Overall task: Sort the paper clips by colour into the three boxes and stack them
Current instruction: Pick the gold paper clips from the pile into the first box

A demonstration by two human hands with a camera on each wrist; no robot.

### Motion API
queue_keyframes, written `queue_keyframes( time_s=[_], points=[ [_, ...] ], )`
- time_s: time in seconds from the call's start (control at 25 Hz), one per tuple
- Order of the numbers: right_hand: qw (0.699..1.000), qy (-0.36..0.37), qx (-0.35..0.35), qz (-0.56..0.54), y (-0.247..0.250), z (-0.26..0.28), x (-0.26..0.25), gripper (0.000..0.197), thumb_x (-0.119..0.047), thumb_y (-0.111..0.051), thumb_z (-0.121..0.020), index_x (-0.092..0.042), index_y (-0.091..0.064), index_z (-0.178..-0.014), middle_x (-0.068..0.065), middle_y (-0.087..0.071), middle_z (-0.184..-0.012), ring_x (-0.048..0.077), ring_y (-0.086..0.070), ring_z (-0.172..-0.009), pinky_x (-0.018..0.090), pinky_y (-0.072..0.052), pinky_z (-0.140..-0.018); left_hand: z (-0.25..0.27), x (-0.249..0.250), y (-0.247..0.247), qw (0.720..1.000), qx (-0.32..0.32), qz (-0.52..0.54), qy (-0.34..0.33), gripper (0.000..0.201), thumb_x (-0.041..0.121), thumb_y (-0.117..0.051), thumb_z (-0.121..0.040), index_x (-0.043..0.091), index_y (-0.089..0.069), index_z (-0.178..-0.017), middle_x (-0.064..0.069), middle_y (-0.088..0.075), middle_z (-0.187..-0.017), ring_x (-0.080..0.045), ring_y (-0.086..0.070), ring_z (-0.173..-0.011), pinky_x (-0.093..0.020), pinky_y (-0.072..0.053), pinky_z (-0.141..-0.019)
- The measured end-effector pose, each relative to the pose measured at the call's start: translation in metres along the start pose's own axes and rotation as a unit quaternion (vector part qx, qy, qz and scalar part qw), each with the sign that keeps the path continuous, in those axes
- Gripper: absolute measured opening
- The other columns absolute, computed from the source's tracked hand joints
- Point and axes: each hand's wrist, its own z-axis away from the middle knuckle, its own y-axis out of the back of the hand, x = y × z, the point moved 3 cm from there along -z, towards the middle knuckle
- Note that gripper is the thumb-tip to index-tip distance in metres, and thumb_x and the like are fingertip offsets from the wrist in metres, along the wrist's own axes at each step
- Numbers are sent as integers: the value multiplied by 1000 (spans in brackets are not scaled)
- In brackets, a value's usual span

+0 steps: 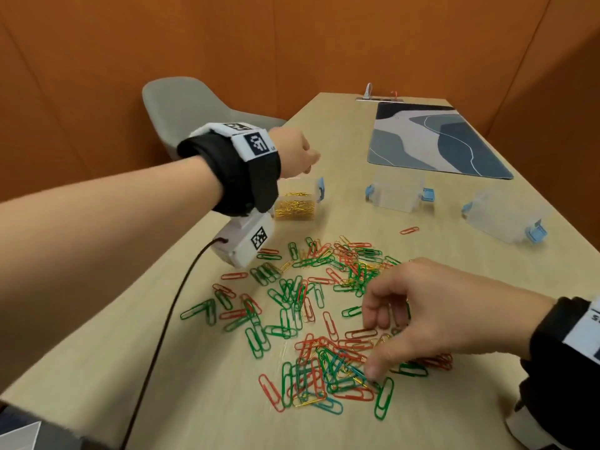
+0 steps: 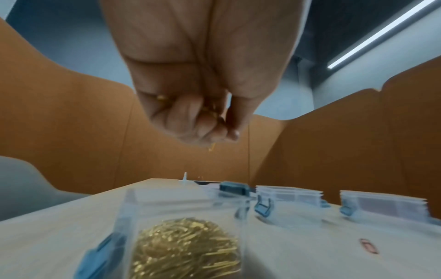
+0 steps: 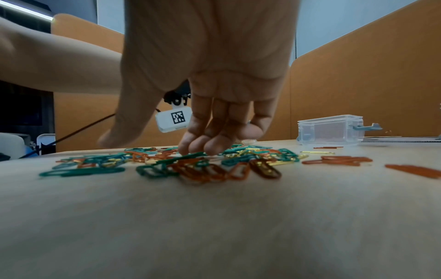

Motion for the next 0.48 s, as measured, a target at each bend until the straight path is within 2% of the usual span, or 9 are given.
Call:
queue_keyframes(
  time_s=[0.08, 0.12, 0.2, 0.28, 0.32, 0.36, 0.44, 0.48],
  points=[
    [1000, 1, -18, 17, -1, 2, -1, 49, -56, -85, -43, -30, -63, -79, -15, -56, -68, -1, -52, -65, 14, -43, -56, -9, -3, -10, 999, -27, -12, -16, 40, 34, -37, -98, 13, -68, -85, -3, -66, -89, -18, -59, -77, -27, -45, -68],
    [999, 9, -25, 26, -2, 1, -2, 48, -53, -85, -46, -30, -63, -81, -15, -56, -70, -2, -52, -66, 13, -43, -57, -9, -4, -12, 999, -34, -27, -22, 42, 36, -35, -99, 14, -70, -93, -3, -67, -96, -19, -59, -85, -27, -43, -74],
    [999, 27, -24, 38, -3, -1, -3, 35, -47, -82, -58, -30, -62, -81, -15, -56, -70, -2, -53, -68, 13, -44, -60, 4, -3, -3, 997, -3, -63, -54, 40, 37, -35, -99, 16, -69, -101, -2, -65, -98, -18, -56, -86, -26, -37, -71],
    [998, 41, -7, 48, -3, -7, -3, 15, -37, -74, -74, -29, -62, -77, -13, -58, -66, 0, -55, -66, 13, -44, -61, 35, 2, 8, 989, 18, -74, -127, 28, 36, -47, -94, 18, -68, -100, 3, -63, -87, -14, -55, -80, -24, -35, -66],
    [998, 43, 3, 53, -2, -8, -1, 9, -33, -70, -78, -28, -62, -77, -12, -59, -65, 0, -55, -64, 13, -45, -61, 56, 5, 7, 982, -15, -63, -177, 21, 35, -57, -89, 20, -70, -96, 7, -63, -80, -9, -56, -76, -22, -36, -64],
    [997, 40, 14, 60, -1, -9, 1, 8, -31, -68, -81, -27, -62, -76, -12, -60, -65, 1, -55, -63, 14, -46, -62, 80, 9, 3, 971, -78, -41, -224, 15, 35, -67, -82, 23, -71, -90, 9, -64, -74, -5, -57, -72, -18, -39, -63],
    [996, 32, 40, 69, 1, -10, 4, 8, -31, -66, -82, -26, -63, -76, -13, -60, -65, 1, -55, -63, 14, -45, -61, 125, 11, -14, 938, -228, -6, -261, 18, 35, -78, -69, 25, -72, -83, 9, -67, -71, -3, -57, -67, -14, -43, -63],
    [996, 34, 54, 69, 2, -9, 4, 9, -34, -66, -81, -27, -63, -76, -14, -59, -65, 1, -55, -64, 12, -44, -60, 140, 9, -23, 923, -279, -9, -264, 21, 35, -81, -66, 25, -72, -83, 8, -67, -72, -4, -57, -67, -15, -44, -64]
  ],
)
